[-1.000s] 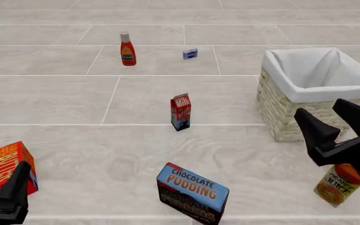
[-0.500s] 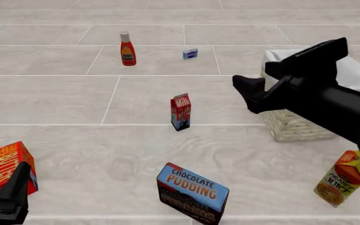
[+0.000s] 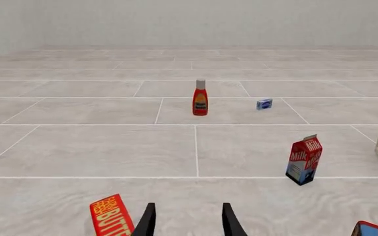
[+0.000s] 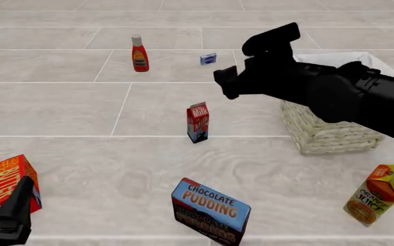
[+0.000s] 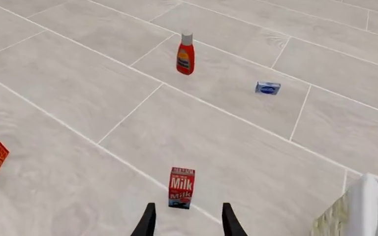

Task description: Pick the milk and place it in the basket.

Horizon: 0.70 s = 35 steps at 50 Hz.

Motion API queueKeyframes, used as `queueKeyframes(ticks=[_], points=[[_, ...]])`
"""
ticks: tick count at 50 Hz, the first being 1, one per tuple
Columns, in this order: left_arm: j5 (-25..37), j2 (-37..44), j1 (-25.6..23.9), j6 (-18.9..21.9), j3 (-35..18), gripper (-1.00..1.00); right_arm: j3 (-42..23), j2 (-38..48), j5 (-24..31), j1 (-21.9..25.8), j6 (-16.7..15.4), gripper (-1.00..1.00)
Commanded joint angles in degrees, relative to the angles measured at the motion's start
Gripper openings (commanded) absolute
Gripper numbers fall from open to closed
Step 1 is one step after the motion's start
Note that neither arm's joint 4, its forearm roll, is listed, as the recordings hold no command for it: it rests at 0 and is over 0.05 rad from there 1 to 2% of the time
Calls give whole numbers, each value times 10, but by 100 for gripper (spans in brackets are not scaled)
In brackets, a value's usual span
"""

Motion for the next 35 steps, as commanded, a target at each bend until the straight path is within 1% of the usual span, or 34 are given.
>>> queueKeyframes(ticks=[1, 7, 12, 21, 28, 35], points=[[-2, 2, 0, 0, 0, 100, -54, 77, 7, 6, 4, 100], [-2, 2, 0, 0, 0, 100, -82, 114, 8, 11, 23, 100], [-5, 8, 0, 0, -3, 100, -91, 133, 3, 4, 17, 100], [-5, 7, 0, 0, -3, 100, -117, 183, -5, 5, 30, 100], [-5, 8, 0, 0, -3, 100, -161, 230, 7, 2, 27, 100], [-5, 8, 0, 0, -3, 100, -179, 254, 8, 4, 33, 100]])
